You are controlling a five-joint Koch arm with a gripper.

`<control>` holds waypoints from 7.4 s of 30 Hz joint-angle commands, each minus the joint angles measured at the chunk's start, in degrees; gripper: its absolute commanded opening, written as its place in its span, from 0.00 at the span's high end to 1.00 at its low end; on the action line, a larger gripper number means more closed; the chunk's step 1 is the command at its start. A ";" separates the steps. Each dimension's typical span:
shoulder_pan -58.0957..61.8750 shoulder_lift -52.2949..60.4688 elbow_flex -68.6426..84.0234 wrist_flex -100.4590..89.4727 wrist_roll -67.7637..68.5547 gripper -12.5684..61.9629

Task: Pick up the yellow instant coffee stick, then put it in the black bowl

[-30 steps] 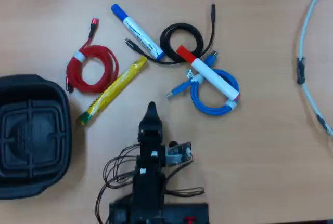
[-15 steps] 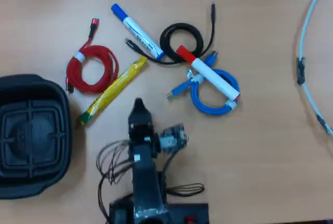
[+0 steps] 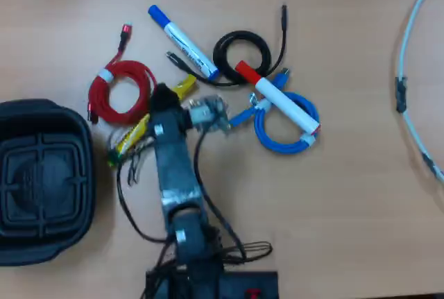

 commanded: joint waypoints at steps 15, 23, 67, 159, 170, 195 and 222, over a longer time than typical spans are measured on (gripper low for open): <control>-3.34 -7.91 -22.32 12.57 -21.01 0.06; -3.08 -9.76 -25.31 15.64 -23.64 0.06; 0.97 -35.33 -44.91 31.55 -16.17 0.06; -5.80 -1.23 -43.68 42.45 -8.88 0.92; -7.03 7.21 -40.61 42.36 -8.96 0.92; 9.58 10.81 -37.62 41.48 -8.35 0.92; -29.44 27.16 -39.55 29.36 -4.04 0.92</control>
